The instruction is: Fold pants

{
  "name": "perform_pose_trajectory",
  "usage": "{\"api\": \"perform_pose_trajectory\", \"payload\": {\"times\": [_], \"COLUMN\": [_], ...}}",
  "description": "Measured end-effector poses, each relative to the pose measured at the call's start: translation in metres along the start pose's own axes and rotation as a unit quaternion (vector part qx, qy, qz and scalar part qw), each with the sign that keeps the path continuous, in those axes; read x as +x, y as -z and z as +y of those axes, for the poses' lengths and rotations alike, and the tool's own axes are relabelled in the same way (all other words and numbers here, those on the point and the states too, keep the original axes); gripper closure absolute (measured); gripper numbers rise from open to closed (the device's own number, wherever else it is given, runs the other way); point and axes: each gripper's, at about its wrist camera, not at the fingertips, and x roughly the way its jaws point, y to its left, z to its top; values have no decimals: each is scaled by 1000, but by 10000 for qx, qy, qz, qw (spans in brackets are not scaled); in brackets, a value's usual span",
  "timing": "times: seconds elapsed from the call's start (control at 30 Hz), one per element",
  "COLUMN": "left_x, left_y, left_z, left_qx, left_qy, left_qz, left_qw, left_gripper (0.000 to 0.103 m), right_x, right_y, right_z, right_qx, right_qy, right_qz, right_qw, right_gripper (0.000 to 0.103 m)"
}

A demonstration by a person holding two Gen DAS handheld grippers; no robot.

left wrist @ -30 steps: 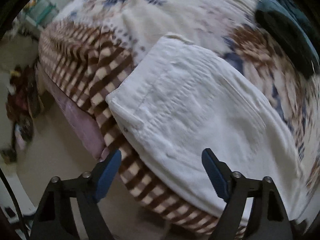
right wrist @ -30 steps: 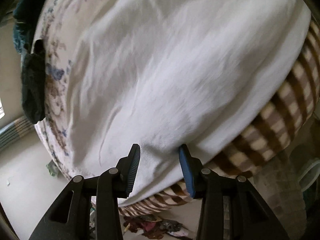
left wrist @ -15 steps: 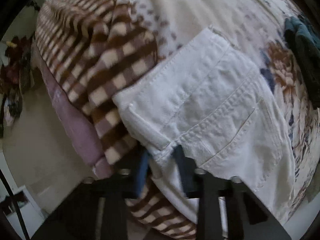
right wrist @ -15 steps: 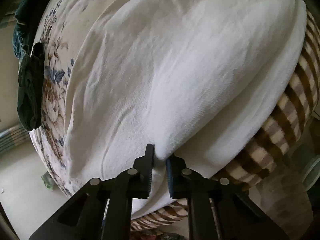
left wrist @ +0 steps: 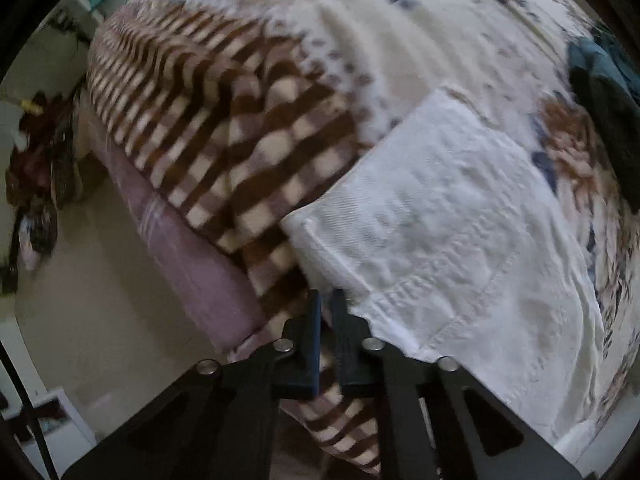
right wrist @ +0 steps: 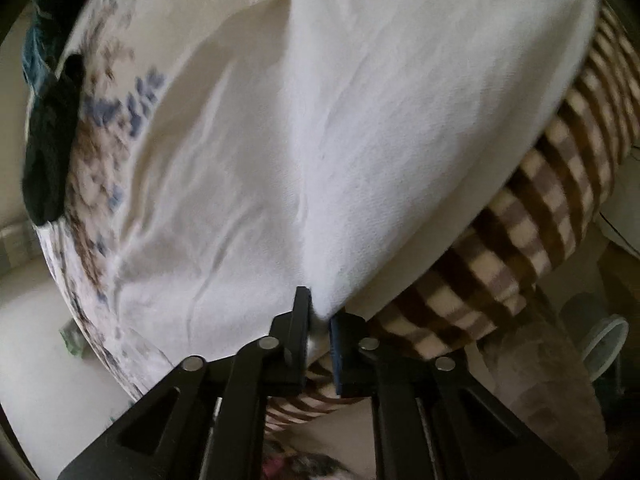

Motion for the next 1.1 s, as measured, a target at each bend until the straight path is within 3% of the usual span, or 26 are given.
{"api": "perform_pose_trajectory", "payload": {"times": [0.1,0.13,0.2,0.23,0.33,0.37,0.47,0.57,0.63,0.77,0.8,0.87,0.9,0.93,1.1], "left_x": [-10,-16,-28,-34,-42,-42,-39,-34,-29,-21,-19,-18,-16,-15,-12], "left_y": [5,7,23,36,68,84,117,143,163,188,193,201,204,207,210], "left_z": [-7,-16,-47,-64,-110,-135,-200,-245,-276,-314,-319,-328,-333,-336,-343], "left_qx": [282,476,1077,1411,1993,2232,2755,2910,3029,3250,3282,3362,3421,3467,3549], "left_qy": [-157,-153,-101,-104,61,105,10,147,186,83,57,-5,-55,-99,-278], "left_qz": [-36,-102,-192,-229,-254,-278,-278,-85,8,98,123,121,106,91,60], "left_qw": [9995,9987,9939,9897,9796,9743,9609,9566,9528,9456,9445,9417,9396,9379,9345], "left_gripper": [89,79,74,64,13,11,11,11,11,11,11,11,11,11,11], "right_x": [7,3,-15,-29,-68,-84,-132,-162,-170,-152,-147,-140,-142,-146,-176], "right_y": [-9,-11,-13,-16,-33,-44,-86,-129,-156,-201,-209,-214,-213,-210,-195], "right_z": [-2,-4,-10,-17,-48,-64,-117,-172,-200,-228,-232,-233,-231,-228,-235], "right_qx": [-110,-144,-260,-270,43,222,841,1433,1691,1901,1909,1911,1880,1817,1684], "right_qy": [-257,-353,-483,-447,-407,-408,-317,-391,-459,-499,-527,-468,-433,-370,-382], "right_qz": [410,441,334,196,-277,-514,-1301,-1837,-1985,-1820,-1772,-1793,-1866,-1935,-2138], "right_qw": [9988,9983,9979,9984,9988,9976,9874,9717,9643,9635,9640,9639,9633,9634,9615], "right_gripper": [60,50,48,48,48,48,48,48,48,50,54,90,95,100,101]}}
